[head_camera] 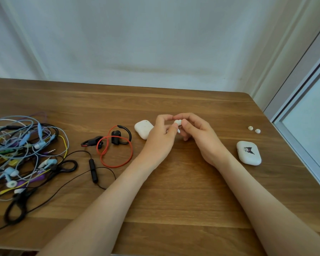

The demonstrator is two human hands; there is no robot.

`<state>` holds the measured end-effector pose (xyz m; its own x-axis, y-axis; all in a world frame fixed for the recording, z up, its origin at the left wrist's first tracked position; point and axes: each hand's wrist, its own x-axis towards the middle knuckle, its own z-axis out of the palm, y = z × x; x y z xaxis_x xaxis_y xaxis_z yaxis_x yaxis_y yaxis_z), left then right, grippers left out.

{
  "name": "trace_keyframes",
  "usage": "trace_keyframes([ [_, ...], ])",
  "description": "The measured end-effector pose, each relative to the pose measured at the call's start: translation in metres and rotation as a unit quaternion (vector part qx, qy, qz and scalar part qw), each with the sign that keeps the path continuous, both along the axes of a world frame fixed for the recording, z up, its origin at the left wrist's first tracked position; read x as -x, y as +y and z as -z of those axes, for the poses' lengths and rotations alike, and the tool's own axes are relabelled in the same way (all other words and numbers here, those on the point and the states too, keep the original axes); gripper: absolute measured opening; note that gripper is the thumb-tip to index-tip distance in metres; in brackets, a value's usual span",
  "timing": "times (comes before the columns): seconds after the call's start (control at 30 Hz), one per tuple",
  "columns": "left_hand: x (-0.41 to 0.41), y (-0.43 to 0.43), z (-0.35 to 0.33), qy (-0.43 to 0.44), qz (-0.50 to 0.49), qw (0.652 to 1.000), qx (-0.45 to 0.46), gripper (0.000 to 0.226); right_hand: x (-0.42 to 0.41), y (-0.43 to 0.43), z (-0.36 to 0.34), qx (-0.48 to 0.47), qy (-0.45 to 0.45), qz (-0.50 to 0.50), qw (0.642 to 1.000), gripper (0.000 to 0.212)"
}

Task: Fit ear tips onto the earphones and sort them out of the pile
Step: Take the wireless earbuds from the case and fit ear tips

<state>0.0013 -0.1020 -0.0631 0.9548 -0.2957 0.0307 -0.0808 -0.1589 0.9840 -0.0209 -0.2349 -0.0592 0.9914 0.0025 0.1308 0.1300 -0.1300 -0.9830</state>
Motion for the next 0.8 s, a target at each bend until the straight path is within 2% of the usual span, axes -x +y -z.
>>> trace_keyframes([
  [0.1,0.002,0.003,-0.004,-0.06,-0.004,0.995,-0.079,0.029,0.001,0.001,-0.001,0.029,0.0,-0.013,0.999,0.025],
  [0.17,0.005,0.004,-0.006,-0.123,-0.021,0.98,-0.157,0.033,0.0,0.002,-0.001,0.029,0.01,0.007,1.0,0.02],
  [0.23,0.005,0.011,-0.005,-0.218,-0.112,0.934,-0.261,0.04,-0.003,0.002,0.002,0.004,0.013,0.043,0.999,0.016],
  [0.3,0.0,0.02,-0.003,-0.289,-0.214,0.863,-0.355,0.046,-0.005,0.002,0.004,-0.015,0.01,0.076,0.997,0.012],
  [0.37,-0.003,0.025,-0.001,-0.264,-0.231,0.811,-0.468,0.052,-0.007,0.002,0.004,-0.006,0.008,0.103,0.995,0.014],
  [0.43,-0.004,0.026,0.003,-0.201,-0.196,0.797,-0.535,0.058,-0.007,0.002,0.004,0.006,0.007,0.119,0.993,0.017],
  [0.5,-0.005,0.025,0.004,-0.187,-0.174,0.803,-0.538,0.058,-0.007,0.002,0.005,0.015,0.009,0.125,0.992,0.017],
  [0.57,-0.006,0.023,0.003,-0.203,-0.159,0.827,-0.5,0.055,-0.007,0.001,0.006,0.015,0.015,0.121,0.992,0.015],
  [0.67,0.001,0.015,-0.002,-0.159,-0.108,0.93,-0.314,0.043,-0.006,0.0,0.005,0.006,0.023,0.098,0.995,0.011],
  [0.7,0.003,0.012,-0.004,-0.133,-0.081,0.953,-0.259,0.037,-0.005,0.0,0.004,0.008,0.019,0.085,0.996,0.012],
  [0.8,0.004,0.007,-0.008,-0.085,-0.034,0.978,-0.185,0.03,-0.004,-0.001,0.004,0.041,-0.001,0.036,0.999,0.02],
])
